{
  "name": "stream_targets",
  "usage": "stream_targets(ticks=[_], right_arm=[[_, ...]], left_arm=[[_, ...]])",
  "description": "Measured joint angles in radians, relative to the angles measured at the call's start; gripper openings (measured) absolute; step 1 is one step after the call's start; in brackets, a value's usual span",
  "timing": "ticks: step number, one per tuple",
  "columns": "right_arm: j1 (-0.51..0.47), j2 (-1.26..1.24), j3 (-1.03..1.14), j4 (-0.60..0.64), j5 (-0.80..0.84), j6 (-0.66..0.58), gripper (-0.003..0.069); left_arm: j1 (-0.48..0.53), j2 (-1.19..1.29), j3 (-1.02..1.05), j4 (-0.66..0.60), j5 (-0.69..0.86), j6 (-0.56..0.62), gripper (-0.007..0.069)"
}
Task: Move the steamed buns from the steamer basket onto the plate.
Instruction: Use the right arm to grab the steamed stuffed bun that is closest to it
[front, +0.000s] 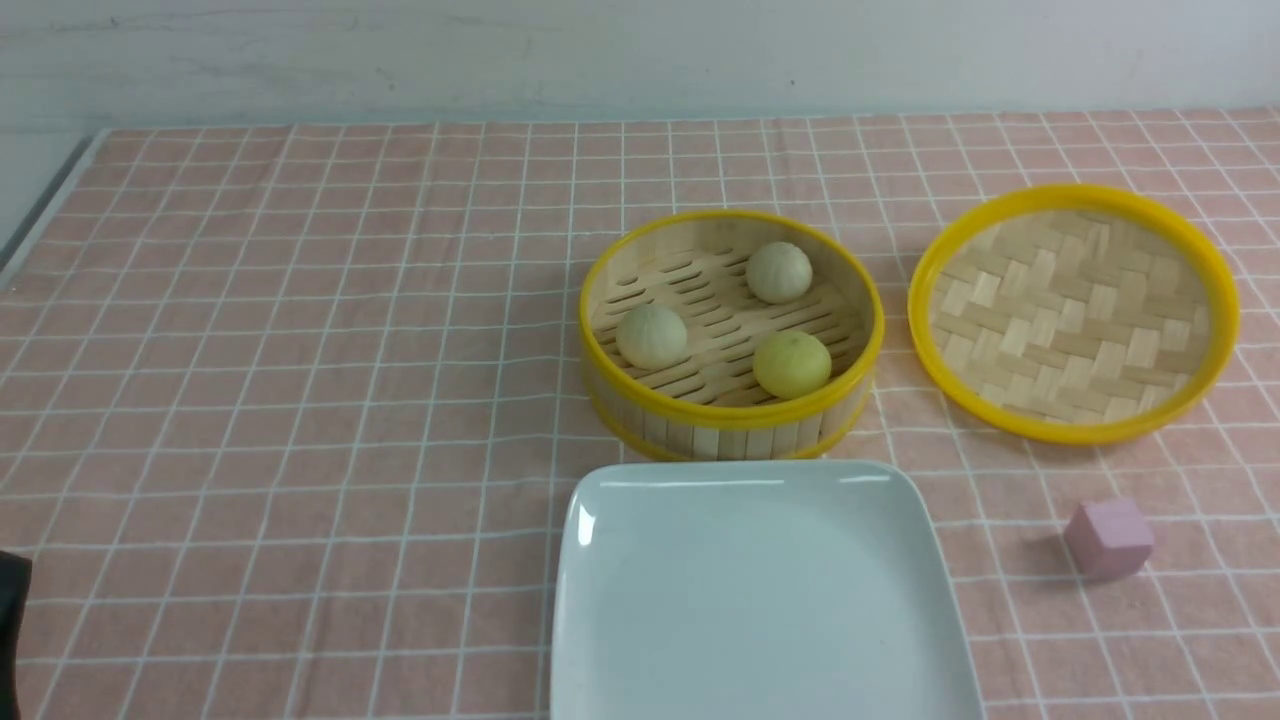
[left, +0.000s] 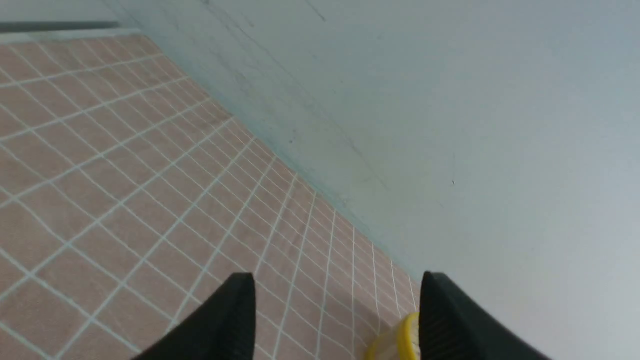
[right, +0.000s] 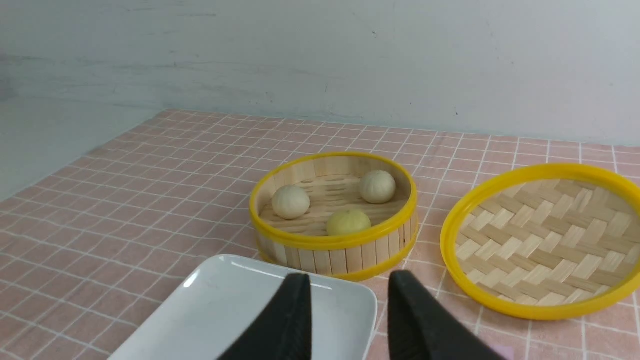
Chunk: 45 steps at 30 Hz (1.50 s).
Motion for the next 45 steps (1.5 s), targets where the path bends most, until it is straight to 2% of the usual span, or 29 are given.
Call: stream_targets(ticks=[3, 5, 12, 14, 18, 22, 27, 31, 41, 45], right_arm=[[0.000, 0.051, -0.044, -0.004, 0.015, -0.017, 0.0240], [0.000, 0.155, -0.120, -0.014, 0.055, -0.085, 0.0240], [0.000, 0.452, -0.257, -0.013, 0.132, -0.253, 0.0246], [0.000, 0.576, -0.310, 0.021, 0.142, -0.327, 0.0271], [0.000, 0.675, -0.355, 0.085, 0.152, -0.377, 0.0312], [0.000, 0.796, -0.415, 0.174, 0.175, -0.438, 0.0369], [0.000, 0.958, -0.529, 0.206, 0.234, -0.525, 0.0383], [0.000, 1.115, -0.658, 0.207, 0.322, -0.529, 0.0384], [0.003, 1.495, -0.940, 0.202, 0.384, -0.561, 0.0384], [0.053, 1.640, -1.057, 0.166, 0.383, -0.571, 0.0384]], left_arm=[[0.000, 0.000, -0.071, 0.024, 0.087, 0.055, 0.0435], [0.000, 0.000, -0.164, 0.037, 0.196, 0.141, 0.0417], [0.000, 0.026, -0.307, 0.038, 0.413, 0.302, 0.0398], [0.000, 0.092, -0.345, -0.001, 0.473, 0.411, 0.0408], [0.000, 0.169, -0.375, -0.084, 0.498, 0.534, 0.0435], [0.000, 0.296, -0.426, -0.233, 0.503, 0.704, 0.0482], [0.000, 0.431, -0.473, -0.440, 0.500, 0.907, 0.0495], [0.000, 0.520, -0.478, -0.554, 0.505, 1.052, 0.0496], [0.000, 0.664, -0.478, -0.633, 0.561, 1.222, 0.0496], [0.000, 0.705, -0.478, -0.694, 0.561, 1.313, 0.0496]])
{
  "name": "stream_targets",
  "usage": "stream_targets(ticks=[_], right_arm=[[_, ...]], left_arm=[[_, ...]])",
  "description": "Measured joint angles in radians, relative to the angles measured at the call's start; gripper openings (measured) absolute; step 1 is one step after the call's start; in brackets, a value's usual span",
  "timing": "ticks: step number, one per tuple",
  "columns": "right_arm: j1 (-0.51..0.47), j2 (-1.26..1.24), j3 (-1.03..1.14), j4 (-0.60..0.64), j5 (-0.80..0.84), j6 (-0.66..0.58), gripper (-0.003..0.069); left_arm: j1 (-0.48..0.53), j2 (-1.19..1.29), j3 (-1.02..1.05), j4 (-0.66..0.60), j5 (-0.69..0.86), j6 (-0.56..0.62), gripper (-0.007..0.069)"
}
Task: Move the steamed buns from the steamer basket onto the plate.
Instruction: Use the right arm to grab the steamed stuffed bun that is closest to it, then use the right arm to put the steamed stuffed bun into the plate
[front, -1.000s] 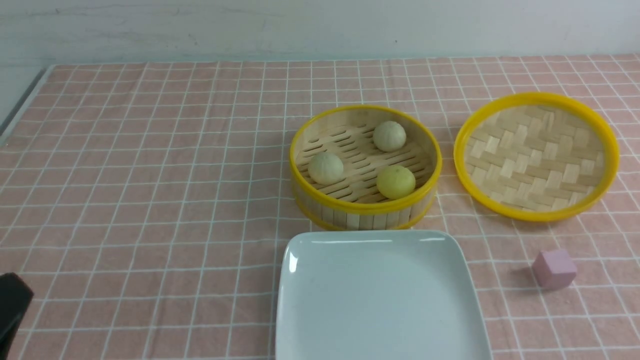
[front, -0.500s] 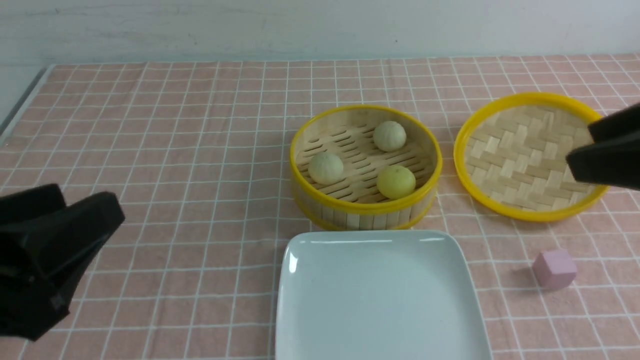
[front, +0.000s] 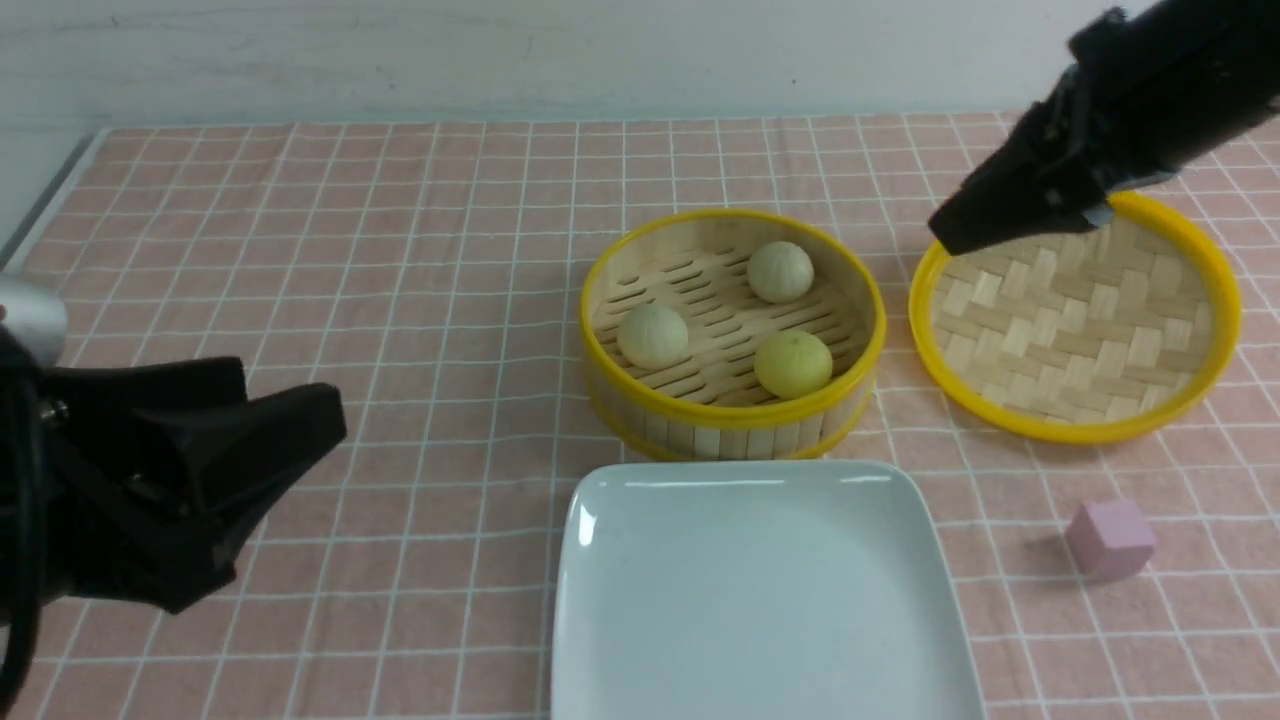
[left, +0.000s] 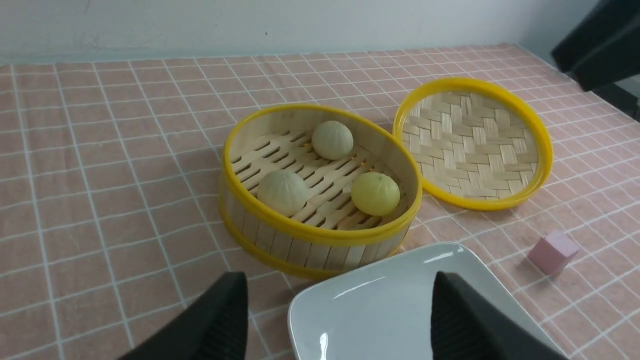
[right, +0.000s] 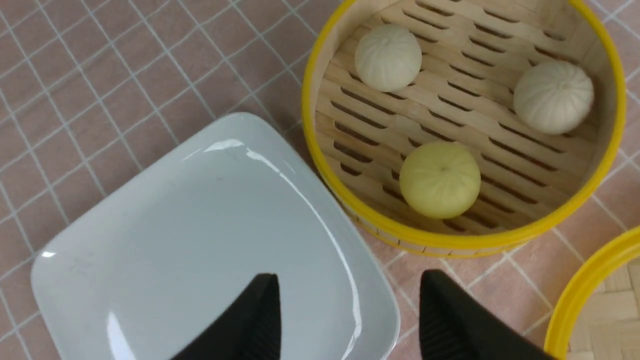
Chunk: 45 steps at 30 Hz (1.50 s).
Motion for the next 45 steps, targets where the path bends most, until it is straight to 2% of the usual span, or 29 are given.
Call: stream_targets(ticks=[7, 14, 21, 34, 40, 43, 44, 45], right_arm=[[0.102, 0.204, -0.097, -0.123, -0.040, 0.010, 0.0384], [0.130, 0.327, -0.102, -0.259, -0.171, 0.040, 0.0384], [0.131, 0.397, -0.112, -0.272, -0.245, 0.040, 0.0384], [0.131, 0.447, -0.112, -0.223, -0.317, 0.040, 0.0382], [0.135, 0.458, -0.114, -0.219, -0.318, 0.040, 0.0337], [0.135, 0.471, -0.115, -0.218, -0.318, 0.040, 0.0250], [0.135, 0.471, -0.115, -0.218, -0.318, 0.040, 0.0243], [0.135, 0.471, -0.115, -0.218, -0.320, 0.040, 0.0197]], left_arm=[[0.000, 0.018, 0.000, -0.033, 0.003, 0.030, 0.0496], [0.000, 0.018, 0.000, -0.034, 0.012, 0.033, 0.0496], [0.000, 0.018, 0.000, -0.034, 0.021, 0.033, 0.0496], [0.000, 0.018, 0.000, -0.035, 0.021, 0.033, 0.0496], [0.000, 0.018, 0.000, -0.035, 0.022, 0.033, 0.0496], [0.000, 0.018, 0.000, -0.035, 0.022, 0.033, 0.0494], [0.000, 0.018, 0.000, -0.035, 0.022, 0.033, 0.0494], [0.000, 0.018, 0.000, -0.035, 0.022, 0.033, 0.0494]])
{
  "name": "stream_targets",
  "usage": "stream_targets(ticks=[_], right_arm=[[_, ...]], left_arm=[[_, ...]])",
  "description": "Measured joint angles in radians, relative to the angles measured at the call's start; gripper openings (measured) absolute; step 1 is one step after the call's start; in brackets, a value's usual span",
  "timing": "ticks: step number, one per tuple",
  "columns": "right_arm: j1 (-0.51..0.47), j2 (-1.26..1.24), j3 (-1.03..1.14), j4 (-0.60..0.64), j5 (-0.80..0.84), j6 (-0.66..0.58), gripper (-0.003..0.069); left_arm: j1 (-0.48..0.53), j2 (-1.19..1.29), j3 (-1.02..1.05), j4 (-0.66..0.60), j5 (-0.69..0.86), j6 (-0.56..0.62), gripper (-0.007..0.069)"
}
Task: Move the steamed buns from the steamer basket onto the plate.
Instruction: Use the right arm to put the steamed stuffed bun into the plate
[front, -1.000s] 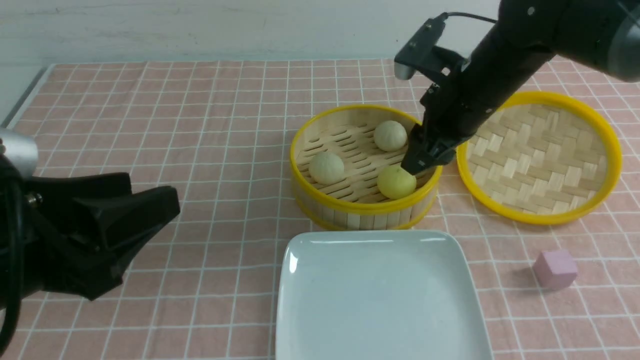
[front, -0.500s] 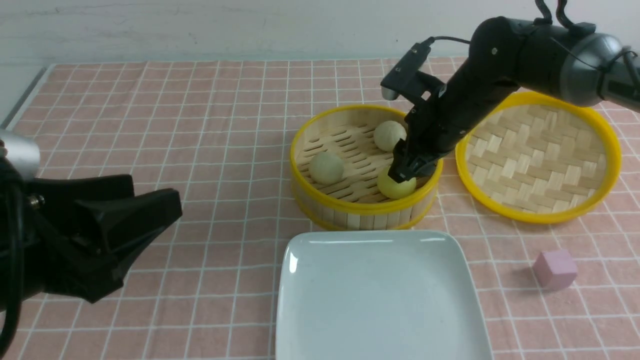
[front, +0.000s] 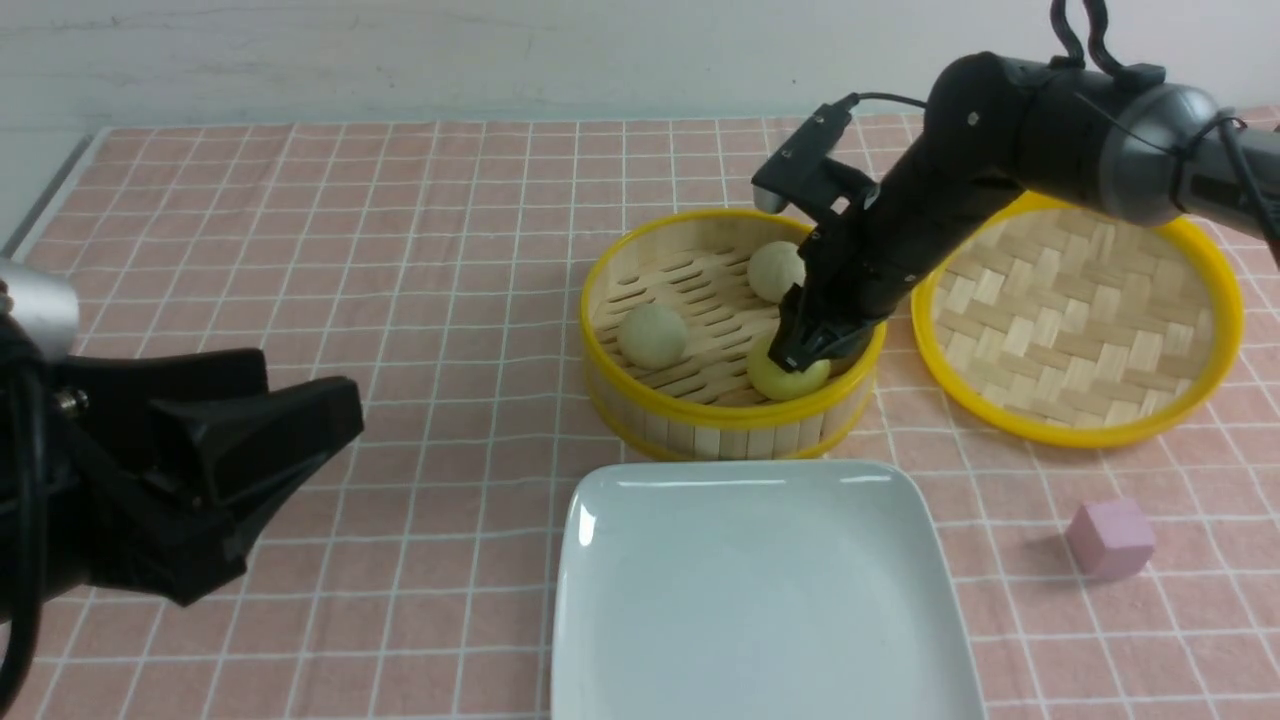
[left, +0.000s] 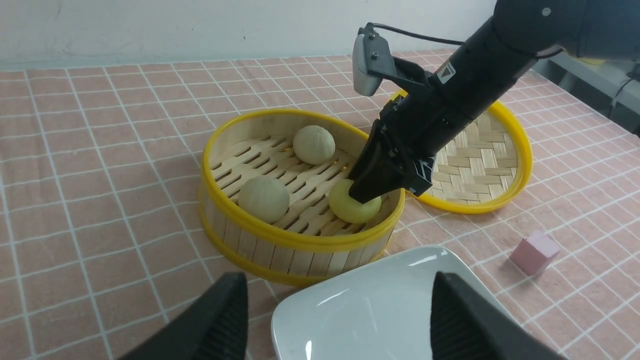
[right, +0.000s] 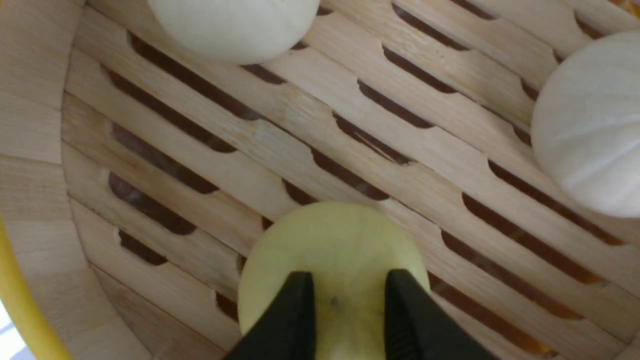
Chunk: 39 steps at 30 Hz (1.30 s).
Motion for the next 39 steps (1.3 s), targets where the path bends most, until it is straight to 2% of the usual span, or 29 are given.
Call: stream_targets(ticks=[3, 5, 9, 17, 21, 26, 31, 39], right_arm=[[0.000, 0.000, -0.001, 0.002, -0.003, 0.000, 0.0054], [0.000, -0.002, -0.001, 0.002, -0.003, 0.000, 0.0013], [0.001, -0.028, -0.005, -0.002, 0.016, 0.000, 0.0010], [0.001, -0.248, -0.074, -0.002, 0.120, 0.014, 0.0010], [0.001, -0.316, -0.080, -0.001, 0.280, 0.056, 0.0010], [0.002, -0.316, -0.061, -0.001, 0.369, 0.090, 0.0010], [0.002, -0.316, 0.026, 0.029, 0.389, 0.140, 0.0010], [0.009, -0.316, 0.244, 0.088, 0.374, 0.073, 0.0010]], left_arm=[[0.000, 0.000, 0.000, 0.000, 0.000, 0.000, 0.0494], [0.000, 0.000, 0.000, 0.000, 0.000, 0.000, 0.0494], [0.000, 0.000, 0.000, 0.000, 0.000, 0.000, 0.0494], [0.000, 0.000, 0.000, 0.000, 0.000, 0.000, 0.0494], [0.000, 0.000, 0.000, 0.000, -0.004, 0.000, 0.0492], [0.000, 0.000, 0.000, -0.001, -0.020, 0.001, 0.0492], [0.000, 0.000, 0.000, -0.006, -0.026, 0.001, 0.0492], [0.000, 0.000, 0.000, -0.006, -0.029, 0.001, 0.0491]])
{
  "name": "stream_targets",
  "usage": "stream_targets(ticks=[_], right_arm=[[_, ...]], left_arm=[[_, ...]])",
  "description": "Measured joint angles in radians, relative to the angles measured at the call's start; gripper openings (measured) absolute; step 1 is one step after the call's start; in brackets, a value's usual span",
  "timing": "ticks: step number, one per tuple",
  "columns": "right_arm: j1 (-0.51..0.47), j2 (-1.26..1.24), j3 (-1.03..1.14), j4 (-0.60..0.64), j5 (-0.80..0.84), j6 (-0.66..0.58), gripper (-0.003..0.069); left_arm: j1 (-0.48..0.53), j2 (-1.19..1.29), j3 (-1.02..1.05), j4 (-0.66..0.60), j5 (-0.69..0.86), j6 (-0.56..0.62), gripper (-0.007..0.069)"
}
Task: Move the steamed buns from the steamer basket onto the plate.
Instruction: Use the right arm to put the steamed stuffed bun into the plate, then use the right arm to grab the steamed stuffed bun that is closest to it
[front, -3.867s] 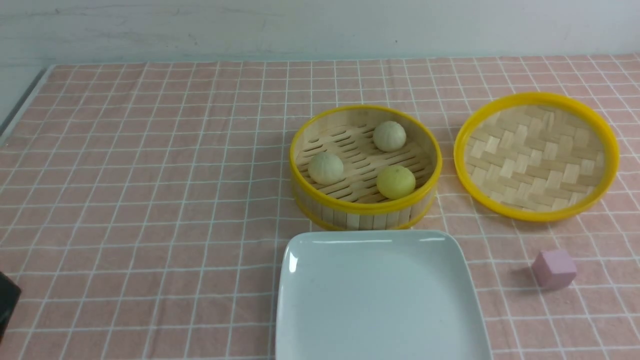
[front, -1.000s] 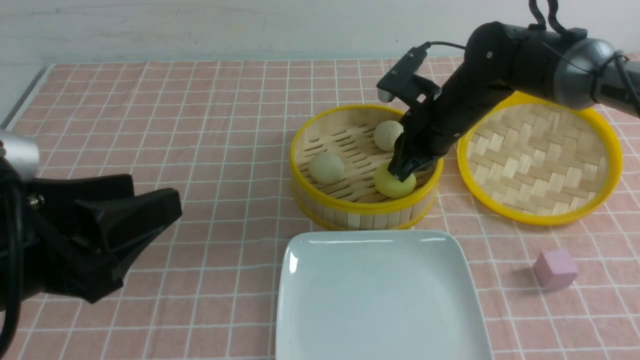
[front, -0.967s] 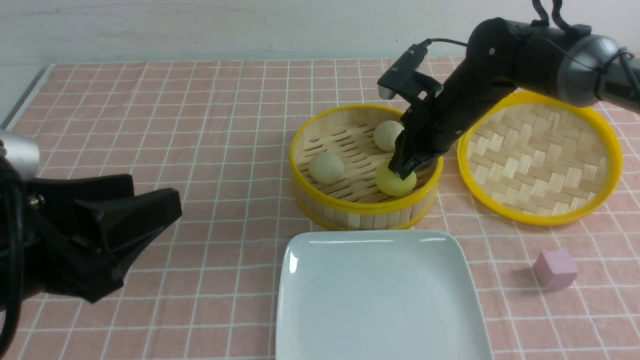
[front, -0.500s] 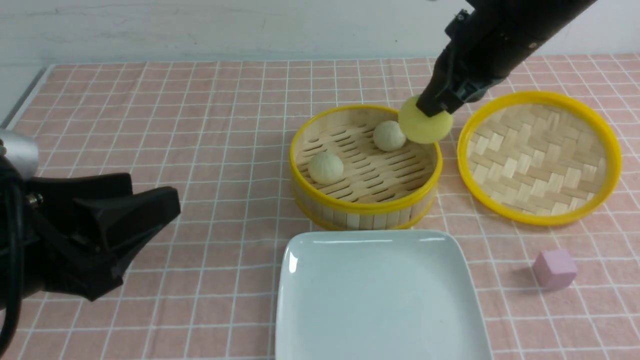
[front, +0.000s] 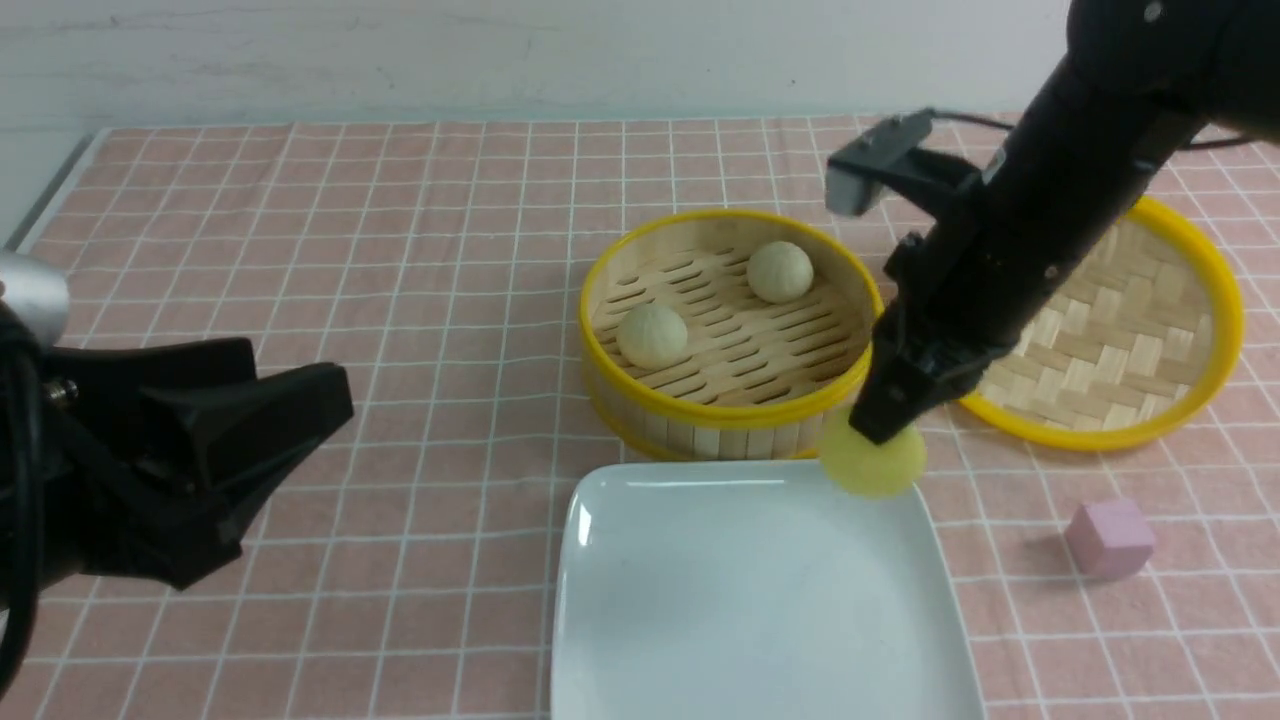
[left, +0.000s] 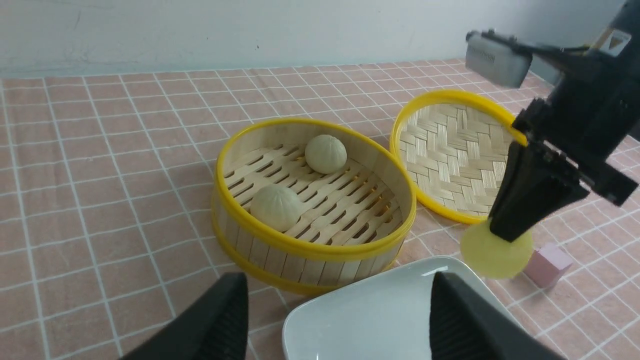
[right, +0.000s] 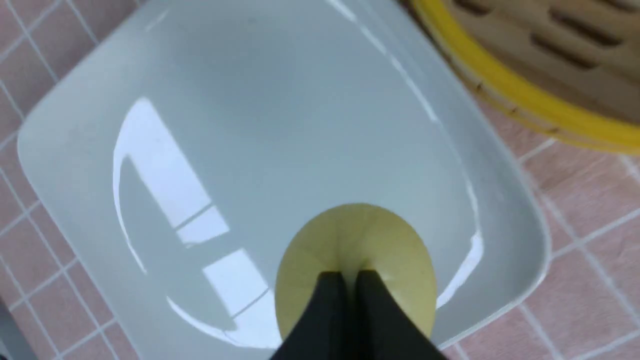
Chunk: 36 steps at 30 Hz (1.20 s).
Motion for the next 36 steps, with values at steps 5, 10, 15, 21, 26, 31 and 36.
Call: stream_targets(ticks=[5, 10, 15, 21, 26, 31, 36], right_arm=[[0.003, 0.000, 0.151, 0.002, -0.139, -0.052, 0.0010], [0.003, 0.000, 0.221, 0.004, -0.303, -0.107, 0.0010], [0.003, 0.000, 0.227, 0.009, -0.376, -0.134, 0.0011], [0.003, 0.039, 0.228, 0.013, -0.364, -0.134, 0.0099], [0.003, 0.054, 0.228, 0.028, -0.384, -0.134, 0.0267], [0.003, -0.007, 0.231, 0.061, -0.475, -0.140, 0.0393], [0.003, -0.113, 0.221, 0.065, -0.561, -0.149, 0.0417]], left_arm=[[0.000, 0.000, 0.000, 0.000, 0.000, 0.000, 0.0491], [0.000, 0.000, 0.000, 0.000, 0.000, 0.000, 0.0491], [0.000, 0.000, 0.000, 0.000, 0.000, 0.000, 0.0491], [0.000, 0.000, 0.000, 0.000, 0.002, 0.000, 0.0491], [0.000, 0.000, 0.000, 0.000, 0.002, 0.000, 0.0491], [0.000, 0.000, 0.000, 0.011, 0.003, 0.000, 0.0491], [0.000, 0.000, 0.000, 0.015, 0.004, 0.000, 0.0491]])
